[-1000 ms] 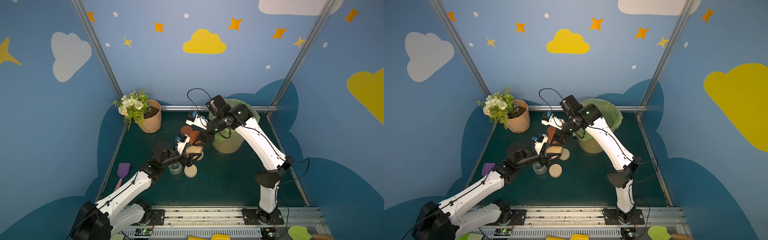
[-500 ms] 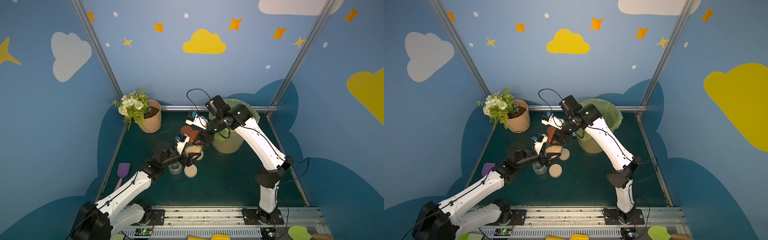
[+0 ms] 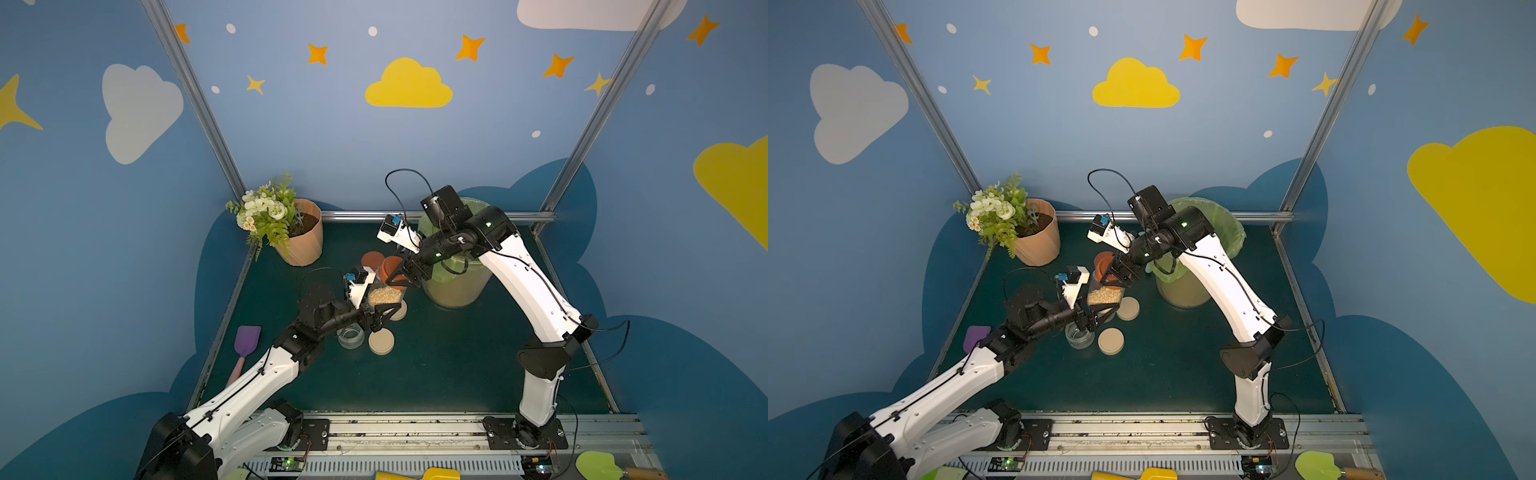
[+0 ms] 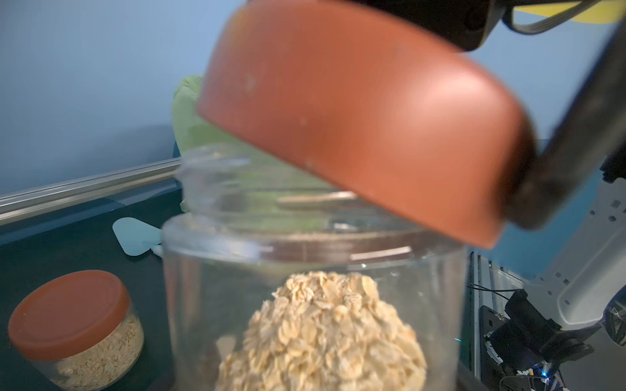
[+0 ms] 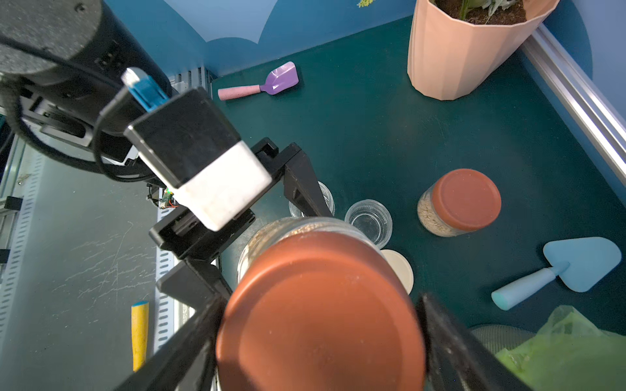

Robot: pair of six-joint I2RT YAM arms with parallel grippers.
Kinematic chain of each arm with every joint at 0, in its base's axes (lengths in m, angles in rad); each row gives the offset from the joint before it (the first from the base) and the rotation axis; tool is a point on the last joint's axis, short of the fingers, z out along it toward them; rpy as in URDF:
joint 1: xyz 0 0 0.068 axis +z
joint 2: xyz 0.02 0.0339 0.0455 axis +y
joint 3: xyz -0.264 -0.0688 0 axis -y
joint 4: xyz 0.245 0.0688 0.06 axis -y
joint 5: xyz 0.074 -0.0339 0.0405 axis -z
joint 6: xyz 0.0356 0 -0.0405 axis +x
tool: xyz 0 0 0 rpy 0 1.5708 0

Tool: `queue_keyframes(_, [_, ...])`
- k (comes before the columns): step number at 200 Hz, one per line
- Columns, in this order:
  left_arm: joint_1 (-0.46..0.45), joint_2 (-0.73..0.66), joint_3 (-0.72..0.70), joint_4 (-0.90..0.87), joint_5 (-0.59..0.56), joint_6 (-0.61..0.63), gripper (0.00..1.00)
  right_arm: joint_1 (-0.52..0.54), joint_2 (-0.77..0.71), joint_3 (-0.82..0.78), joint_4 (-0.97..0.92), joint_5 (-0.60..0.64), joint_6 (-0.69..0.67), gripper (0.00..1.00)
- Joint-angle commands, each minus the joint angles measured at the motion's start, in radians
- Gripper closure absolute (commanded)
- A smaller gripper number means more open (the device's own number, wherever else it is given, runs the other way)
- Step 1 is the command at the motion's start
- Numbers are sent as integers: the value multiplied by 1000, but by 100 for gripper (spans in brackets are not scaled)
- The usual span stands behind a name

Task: Empty expired oatmeal from jars
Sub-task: Open the lid of the jar.

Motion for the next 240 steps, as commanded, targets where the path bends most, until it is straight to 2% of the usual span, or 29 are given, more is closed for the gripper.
queue_keyframes(1, [4, -60, 16, 201, 5, 12, 97, -16, -29, -39, -14, -20, 21, 36])
queue_keyframes(59, [2, -20, 0, 232, 8, 21, 96, -23, -37, 1, -13, -121, 41, 36])
queue_keyframes(128, [1, -6, -8, 254, 11, 41, 97, -33, -46, 22, -30, -113, 50, 36])
queue_keyframes(185, [0, -9, -8, 257, 27, 75, 97, -32, -36, 72, -117, -147, -13, 35])
queue_keyframes(240, [1, -13, -6, 258, 15, 110, 97, -38, -56, 75, -108, -76, 13, 35])
